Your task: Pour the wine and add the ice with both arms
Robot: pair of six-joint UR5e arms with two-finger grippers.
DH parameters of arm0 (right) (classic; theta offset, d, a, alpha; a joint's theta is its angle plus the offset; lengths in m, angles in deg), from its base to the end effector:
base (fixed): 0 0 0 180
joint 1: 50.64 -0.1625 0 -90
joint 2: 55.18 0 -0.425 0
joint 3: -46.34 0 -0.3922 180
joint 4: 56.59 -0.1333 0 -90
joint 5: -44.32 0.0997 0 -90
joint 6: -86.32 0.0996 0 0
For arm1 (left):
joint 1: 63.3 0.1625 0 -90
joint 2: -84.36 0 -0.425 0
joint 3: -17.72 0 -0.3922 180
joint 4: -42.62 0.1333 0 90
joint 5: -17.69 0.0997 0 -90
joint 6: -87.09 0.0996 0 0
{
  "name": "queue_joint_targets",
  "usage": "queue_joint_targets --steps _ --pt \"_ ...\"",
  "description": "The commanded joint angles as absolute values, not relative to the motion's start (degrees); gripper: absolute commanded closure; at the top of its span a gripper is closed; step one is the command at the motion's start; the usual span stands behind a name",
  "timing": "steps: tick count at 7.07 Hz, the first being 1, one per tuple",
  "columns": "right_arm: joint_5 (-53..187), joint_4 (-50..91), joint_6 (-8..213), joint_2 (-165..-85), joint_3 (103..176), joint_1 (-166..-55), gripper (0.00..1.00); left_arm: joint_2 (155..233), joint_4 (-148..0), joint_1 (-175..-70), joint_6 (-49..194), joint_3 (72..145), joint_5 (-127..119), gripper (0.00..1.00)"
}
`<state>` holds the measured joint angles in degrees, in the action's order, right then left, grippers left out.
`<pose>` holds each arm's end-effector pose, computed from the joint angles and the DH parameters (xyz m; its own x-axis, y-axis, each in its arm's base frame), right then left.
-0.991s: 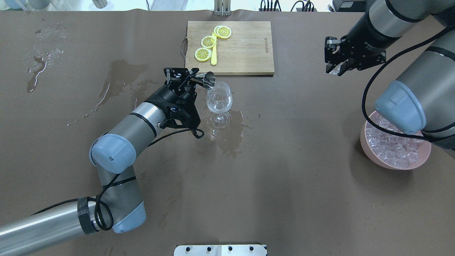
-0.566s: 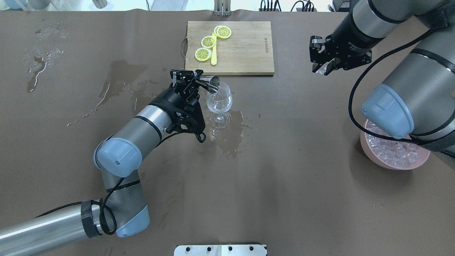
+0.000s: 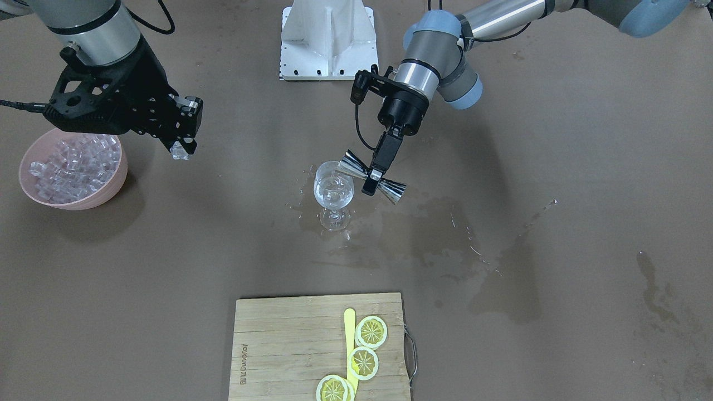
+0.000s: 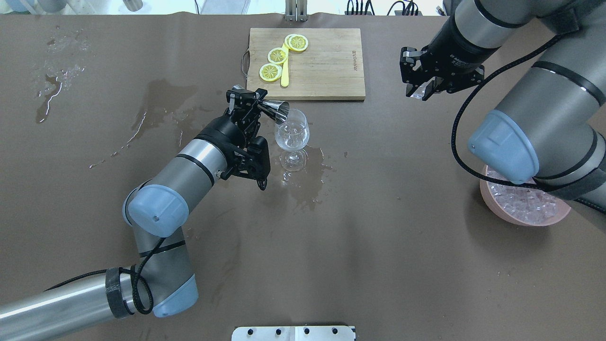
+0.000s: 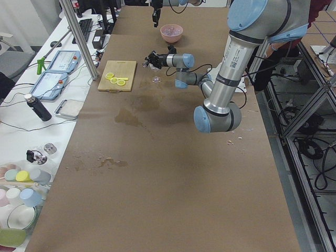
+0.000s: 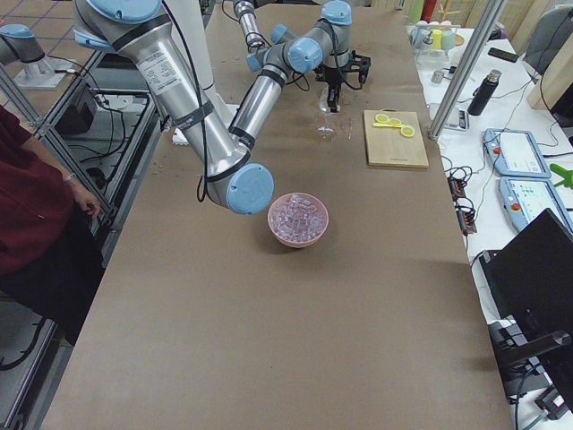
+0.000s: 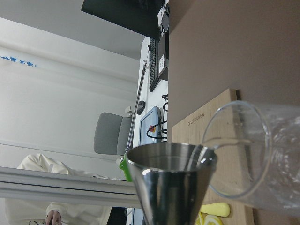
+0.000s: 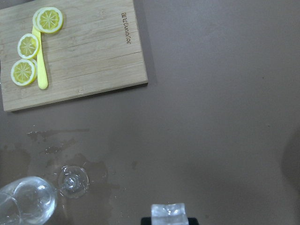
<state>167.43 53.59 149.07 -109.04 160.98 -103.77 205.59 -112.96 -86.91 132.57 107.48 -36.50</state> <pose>-0.2801 -0.5050 0.1619 0.6142 0.1797 0.7685 -0.1975 0.9777 -0.0707 0.4963 -0.4260 0.2157 0.6759 0.3251 0.6614 -0.5378 -0.3960 0.7443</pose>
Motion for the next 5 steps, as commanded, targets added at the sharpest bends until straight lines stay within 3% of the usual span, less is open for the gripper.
queue_joint_targets --steps 1,5 --pt "167.37 54.68 149.16 -107.57 160.6 -103.46 0.99 205.82 -111.56 -86.85 136.9 107.72 -34.61 1.0" --pt "167.37 54.68 149.16 -106.07 159.02 -103.29 0.99 206.0 -110.23 -86.15 145.96 108.86 -33.28 1.0"
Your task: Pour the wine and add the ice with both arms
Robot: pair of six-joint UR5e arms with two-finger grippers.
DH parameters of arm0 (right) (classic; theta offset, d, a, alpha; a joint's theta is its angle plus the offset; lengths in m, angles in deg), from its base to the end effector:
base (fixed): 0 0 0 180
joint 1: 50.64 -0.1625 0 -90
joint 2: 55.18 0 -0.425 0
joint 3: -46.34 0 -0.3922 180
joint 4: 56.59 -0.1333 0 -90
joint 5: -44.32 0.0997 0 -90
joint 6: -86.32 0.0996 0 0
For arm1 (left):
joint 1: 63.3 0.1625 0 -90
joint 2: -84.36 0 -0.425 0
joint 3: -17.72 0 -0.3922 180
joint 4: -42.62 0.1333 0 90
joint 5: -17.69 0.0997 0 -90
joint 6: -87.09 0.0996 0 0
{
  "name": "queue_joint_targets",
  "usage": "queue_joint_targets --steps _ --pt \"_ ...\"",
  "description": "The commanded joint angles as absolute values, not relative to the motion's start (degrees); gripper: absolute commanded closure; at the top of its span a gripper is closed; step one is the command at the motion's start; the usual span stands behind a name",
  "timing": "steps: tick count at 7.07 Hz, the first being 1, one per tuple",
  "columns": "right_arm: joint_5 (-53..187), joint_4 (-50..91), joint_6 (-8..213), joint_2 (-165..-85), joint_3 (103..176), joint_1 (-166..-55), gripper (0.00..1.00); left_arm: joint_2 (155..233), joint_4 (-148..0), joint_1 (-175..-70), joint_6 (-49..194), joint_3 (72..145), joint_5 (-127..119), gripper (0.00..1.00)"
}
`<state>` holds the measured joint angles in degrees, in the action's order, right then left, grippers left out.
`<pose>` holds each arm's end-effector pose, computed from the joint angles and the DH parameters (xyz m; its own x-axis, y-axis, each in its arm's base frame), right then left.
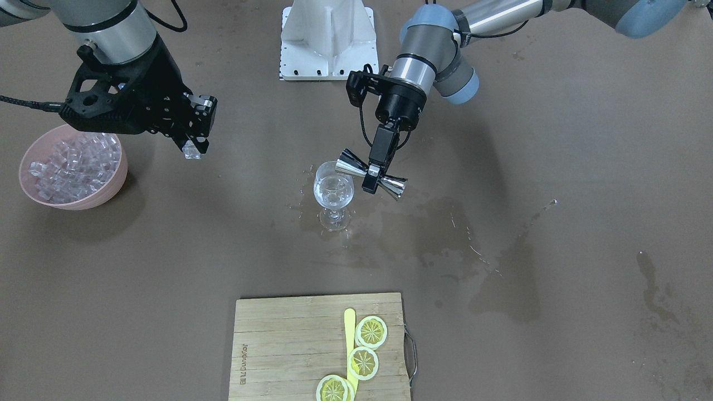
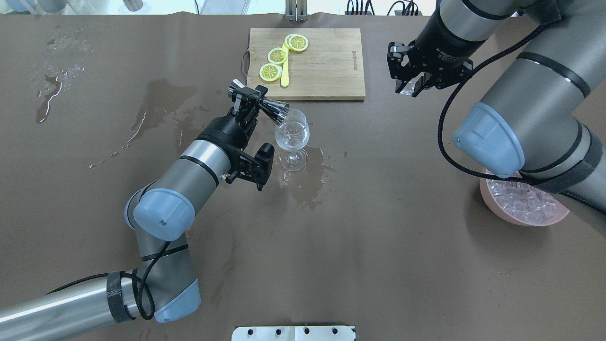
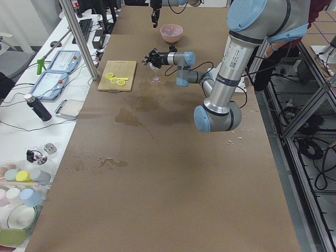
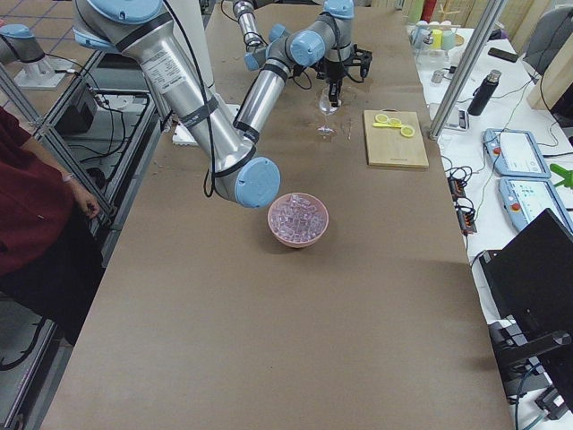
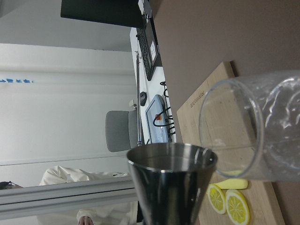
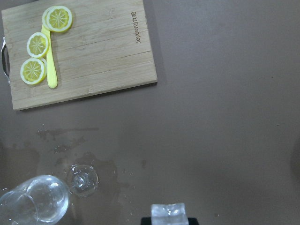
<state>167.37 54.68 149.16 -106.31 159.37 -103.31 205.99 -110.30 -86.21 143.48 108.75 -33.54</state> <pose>-0.2898 -0.5103 0.1459 0.6154 0.1760 0.7683 -0.1913 0.9790 -0.0710 0.4955 -0.4218 0.2059 0.5604 0.2317 0.7952 -0.6813 -0.4170 0.6016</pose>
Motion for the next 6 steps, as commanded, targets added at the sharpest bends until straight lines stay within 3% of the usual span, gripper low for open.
queue_joint_targets --steps 1,3,6 --pt "167.1 54.68 149.16 -105.72 158.84 -103.2 0.99 206.0 -110.23 -85.98 147.37 108.95 -32.32 1.0" --pt "167.01 54.86 149.16 -103.71 156.74 -103.11 0.99 205.21 -111.02 -81.95 136.2 114.81 -32.4 1.0" --pt "166.57 54.86 150.3 -100.9 153.76 -102.76 0.99 202.14 -111.28 -82.37 106.94 115.36 -32.66 1.0"
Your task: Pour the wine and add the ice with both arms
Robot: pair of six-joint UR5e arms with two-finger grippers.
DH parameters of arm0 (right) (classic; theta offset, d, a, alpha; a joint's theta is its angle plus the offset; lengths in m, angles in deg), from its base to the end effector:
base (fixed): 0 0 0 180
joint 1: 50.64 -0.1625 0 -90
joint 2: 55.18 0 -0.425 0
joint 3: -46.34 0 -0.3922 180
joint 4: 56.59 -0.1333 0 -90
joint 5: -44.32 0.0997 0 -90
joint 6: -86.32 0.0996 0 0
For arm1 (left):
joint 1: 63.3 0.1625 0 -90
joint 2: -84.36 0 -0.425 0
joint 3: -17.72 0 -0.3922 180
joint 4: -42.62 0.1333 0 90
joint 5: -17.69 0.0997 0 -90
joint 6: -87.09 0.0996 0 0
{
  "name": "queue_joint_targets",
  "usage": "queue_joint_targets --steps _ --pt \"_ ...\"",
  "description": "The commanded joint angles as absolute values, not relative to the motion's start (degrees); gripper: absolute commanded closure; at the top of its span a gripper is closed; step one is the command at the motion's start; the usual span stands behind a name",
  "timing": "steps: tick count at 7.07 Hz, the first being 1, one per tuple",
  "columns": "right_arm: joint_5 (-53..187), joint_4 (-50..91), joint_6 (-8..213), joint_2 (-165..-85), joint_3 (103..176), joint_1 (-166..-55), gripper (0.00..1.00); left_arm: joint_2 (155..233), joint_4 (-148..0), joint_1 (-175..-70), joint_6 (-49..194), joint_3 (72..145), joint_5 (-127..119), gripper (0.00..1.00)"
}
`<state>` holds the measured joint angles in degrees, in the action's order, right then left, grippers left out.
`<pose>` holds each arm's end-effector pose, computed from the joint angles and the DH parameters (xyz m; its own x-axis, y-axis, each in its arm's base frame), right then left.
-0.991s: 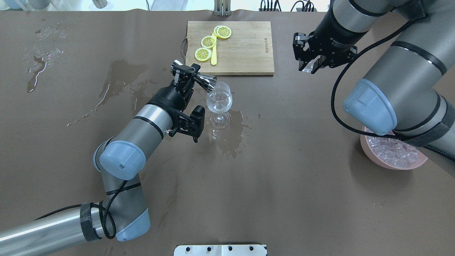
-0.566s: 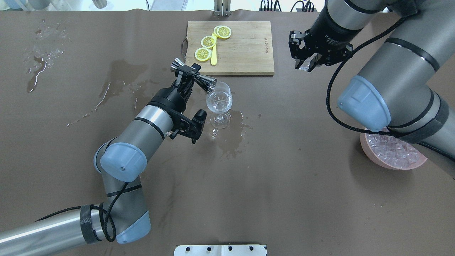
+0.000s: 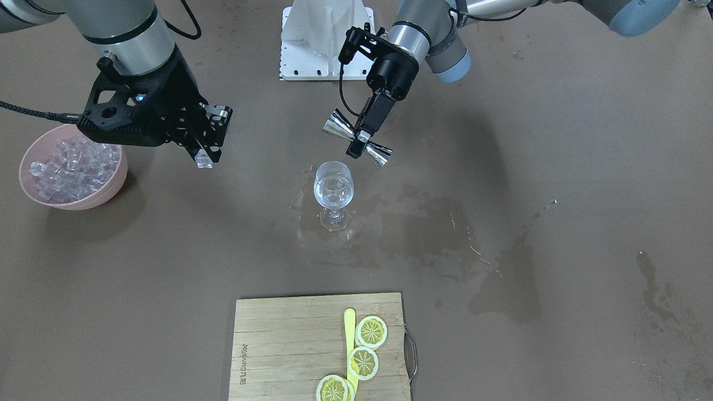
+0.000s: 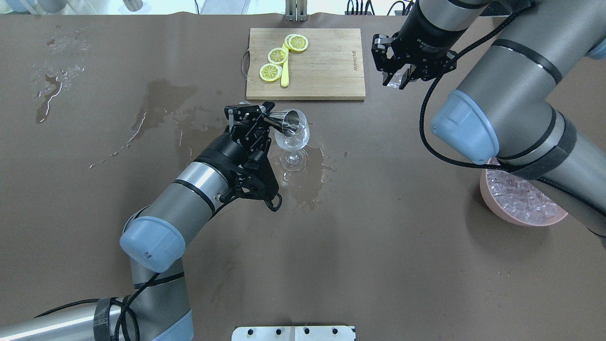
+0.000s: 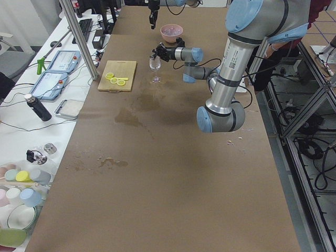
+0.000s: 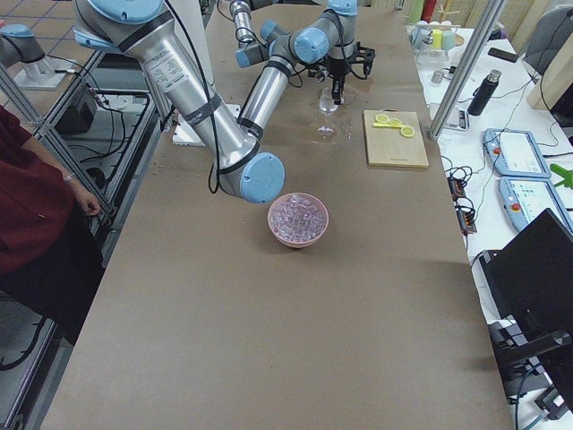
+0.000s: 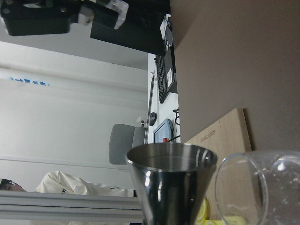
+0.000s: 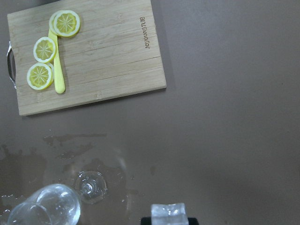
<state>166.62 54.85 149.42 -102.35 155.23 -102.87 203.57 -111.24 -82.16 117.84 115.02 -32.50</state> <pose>-0.3074 -0.5275 0.1286 0.6233 0.1800 0.7610 -0.1958 0.9781 -0.0710 0.4851 -0.3740 0.1883 0.8127 0.4200 0.4039 -0.2853 -0.3176 0.9043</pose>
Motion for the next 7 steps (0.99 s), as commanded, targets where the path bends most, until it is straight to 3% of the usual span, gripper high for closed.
queue_joint_targets --steps 1,7 --pt "166.4 54.86 150.39 -99.84 152.61 -102.76 0.99 201.35 -111.72 -83.16 101.38 115.63 -32.75 1.0" --pt "161.57 54.68 153.73 -90.69 143.11 -98.11 0.99 187.83 -119.96 -98.51 72.78 115.45 -46.78 1.0"
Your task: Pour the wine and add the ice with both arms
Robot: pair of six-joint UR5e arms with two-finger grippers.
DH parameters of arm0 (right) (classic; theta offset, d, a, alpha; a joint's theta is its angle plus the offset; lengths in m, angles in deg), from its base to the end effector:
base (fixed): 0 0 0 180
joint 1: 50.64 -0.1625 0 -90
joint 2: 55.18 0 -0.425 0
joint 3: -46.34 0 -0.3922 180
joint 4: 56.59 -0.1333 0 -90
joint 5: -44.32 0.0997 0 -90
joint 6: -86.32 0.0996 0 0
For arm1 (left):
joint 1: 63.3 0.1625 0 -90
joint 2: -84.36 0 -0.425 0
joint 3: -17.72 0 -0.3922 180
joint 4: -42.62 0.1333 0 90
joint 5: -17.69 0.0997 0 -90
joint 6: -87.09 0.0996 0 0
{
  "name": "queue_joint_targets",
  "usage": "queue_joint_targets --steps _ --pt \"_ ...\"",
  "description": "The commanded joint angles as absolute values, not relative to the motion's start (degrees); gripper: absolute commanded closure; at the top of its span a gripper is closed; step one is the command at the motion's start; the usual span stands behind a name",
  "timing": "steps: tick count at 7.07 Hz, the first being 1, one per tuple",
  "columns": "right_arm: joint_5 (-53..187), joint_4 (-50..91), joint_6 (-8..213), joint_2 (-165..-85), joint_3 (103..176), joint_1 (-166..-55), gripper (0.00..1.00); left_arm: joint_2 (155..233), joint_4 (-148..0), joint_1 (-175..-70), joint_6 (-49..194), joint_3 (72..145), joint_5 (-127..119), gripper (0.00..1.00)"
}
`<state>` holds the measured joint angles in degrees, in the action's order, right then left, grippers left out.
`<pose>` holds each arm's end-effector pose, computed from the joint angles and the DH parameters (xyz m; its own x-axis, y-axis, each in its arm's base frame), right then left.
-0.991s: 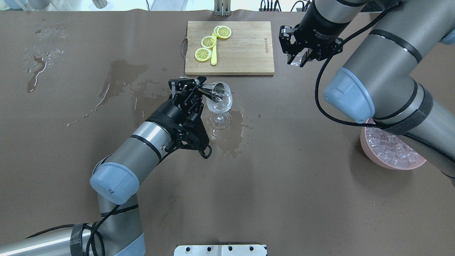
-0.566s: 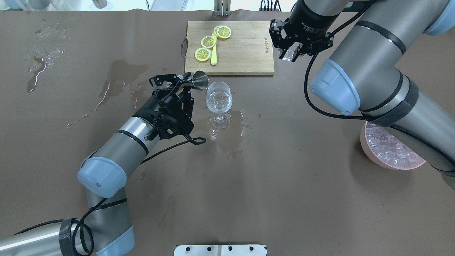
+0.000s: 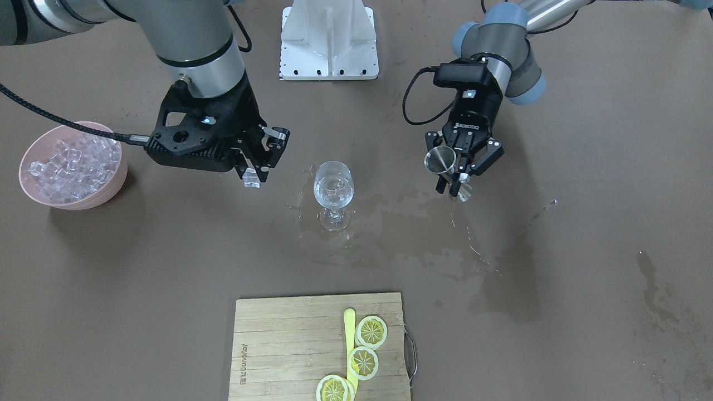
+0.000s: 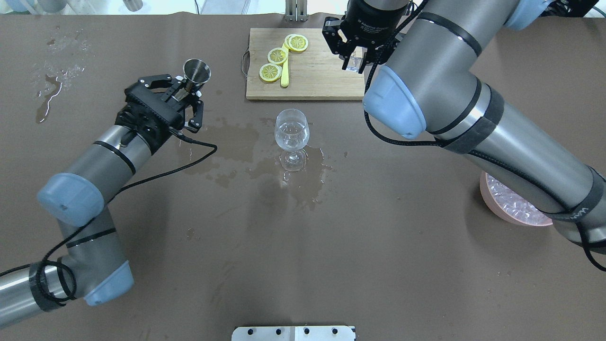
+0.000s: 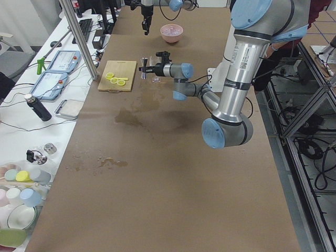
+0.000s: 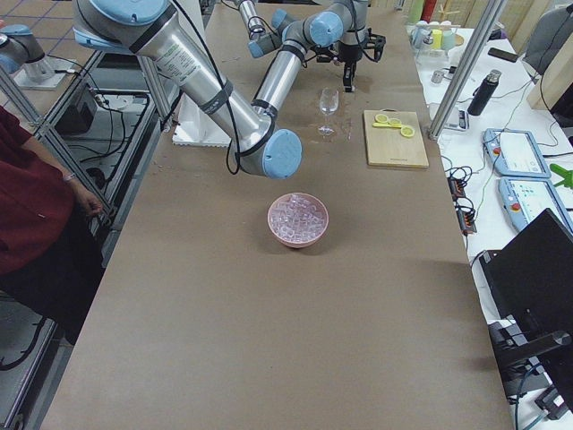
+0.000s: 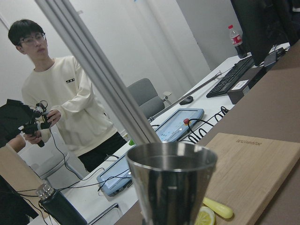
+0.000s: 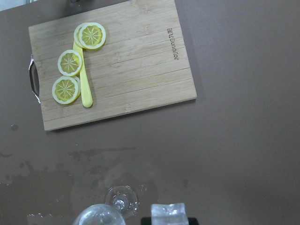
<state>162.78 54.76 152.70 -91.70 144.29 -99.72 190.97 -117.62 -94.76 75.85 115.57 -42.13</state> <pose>-0.3686 -0.5563 0.0738 0.6448 0.2061 0.7360 -0.2237 0.9717 -0.0761 0.3787 -0.4467 0.3010 0.8481 0.4751 -0.2347 0.2398 0.0508 0.9695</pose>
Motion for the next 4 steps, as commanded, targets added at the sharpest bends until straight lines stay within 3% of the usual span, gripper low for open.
queue_joint_targets --steps 1,3,4 --pt "161.48 54.68 153.82 -89.9 143.02 -97.67 0.99 185.63 -121.29 -100.02 65.54 115.11 -47.51 1.0" --pt "161.3 54.51 153.65 -88.93 141.89 -95.74 0.99 181.57 -124.53 -102.66 55.4 112.4 -47.61 1.0" --pt "159.65 54.42 153.39 -88.58 141.27 -93.99 0.99 180.69 -130.29 -104.24 53.62 106.9 -47.52 1.0"
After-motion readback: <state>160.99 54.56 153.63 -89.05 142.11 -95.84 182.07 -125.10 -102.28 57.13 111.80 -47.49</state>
